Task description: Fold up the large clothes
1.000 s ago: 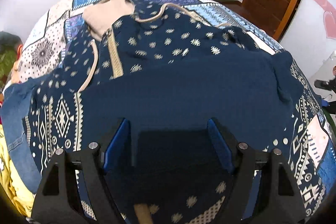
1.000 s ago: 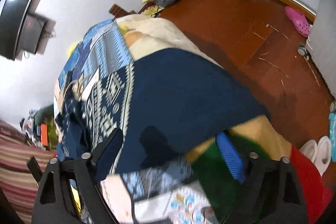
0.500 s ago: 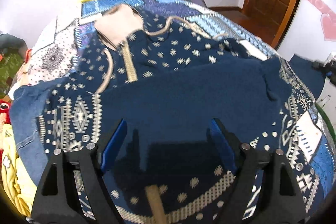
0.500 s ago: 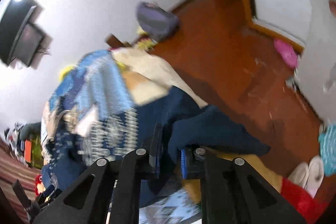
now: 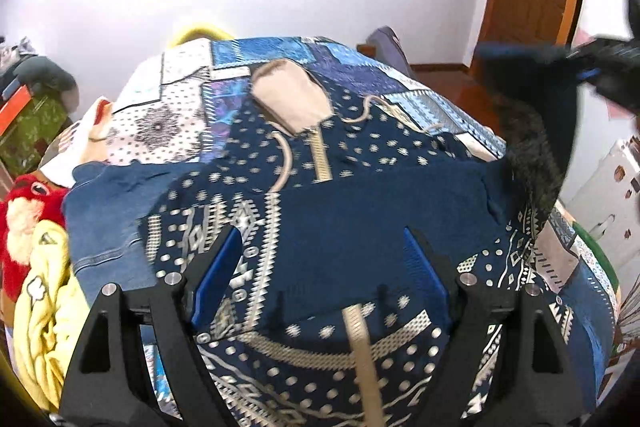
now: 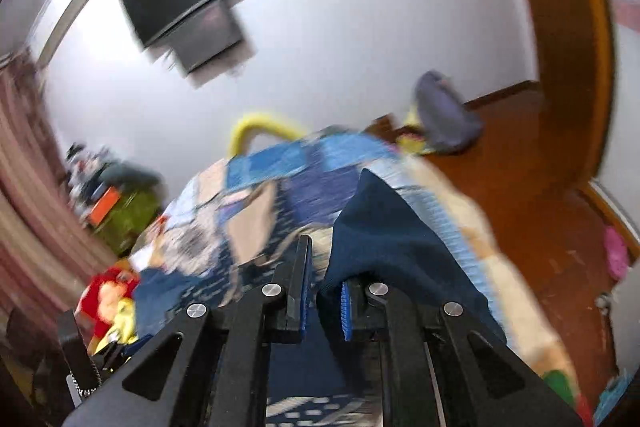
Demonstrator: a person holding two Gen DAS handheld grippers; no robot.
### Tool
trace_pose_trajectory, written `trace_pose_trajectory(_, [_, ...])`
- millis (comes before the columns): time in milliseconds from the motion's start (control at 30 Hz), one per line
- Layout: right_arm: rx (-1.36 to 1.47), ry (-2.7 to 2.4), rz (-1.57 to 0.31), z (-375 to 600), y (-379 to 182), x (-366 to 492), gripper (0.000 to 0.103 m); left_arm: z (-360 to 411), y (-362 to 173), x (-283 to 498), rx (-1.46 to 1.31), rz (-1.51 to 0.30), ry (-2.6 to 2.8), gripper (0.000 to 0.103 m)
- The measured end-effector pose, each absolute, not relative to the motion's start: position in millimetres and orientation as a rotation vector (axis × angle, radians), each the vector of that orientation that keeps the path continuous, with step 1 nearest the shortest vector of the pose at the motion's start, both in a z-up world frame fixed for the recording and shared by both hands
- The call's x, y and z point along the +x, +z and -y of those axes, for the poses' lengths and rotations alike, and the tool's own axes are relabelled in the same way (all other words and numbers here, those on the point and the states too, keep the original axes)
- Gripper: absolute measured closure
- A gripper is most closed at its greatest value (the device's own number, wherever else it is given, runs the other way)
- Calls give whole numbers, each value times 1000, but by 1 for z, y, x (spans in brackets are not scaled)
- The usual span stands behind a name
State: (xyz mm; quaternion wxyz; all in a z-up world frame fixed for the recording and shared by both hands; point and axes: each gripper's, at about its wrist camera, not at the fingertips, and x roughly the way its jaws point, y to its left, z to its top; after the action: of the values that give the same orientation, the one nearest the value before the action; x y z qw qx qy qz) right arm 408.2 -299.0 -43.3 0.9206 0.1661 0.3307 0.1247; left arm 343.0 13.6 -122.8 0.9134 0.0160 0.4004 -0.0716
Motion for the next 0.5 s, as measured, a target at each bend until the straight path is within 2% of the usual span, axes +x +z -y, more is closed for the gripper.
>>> trace_pose_trajectory(133, [298, 316, -830, 226, -85, 431, 94, -43, -122, 328, 16, -821, -119, 22])
trace_pose_trajectory(267, [251, 321, -1023, 172, -156, 440, 93, -67, -131, 316, 13, -850, -85, 22])
trace_pose_trajectory(433, [143, 245, -1174, 160, -217, 420, 93, -86, -151, 304, 12, -903, -63, 22])
trace_pose_trajectory(500, [141, 245, -1157, 160, -221, 411, 93, -89, -157, 300, 5, -920, -57, 22])
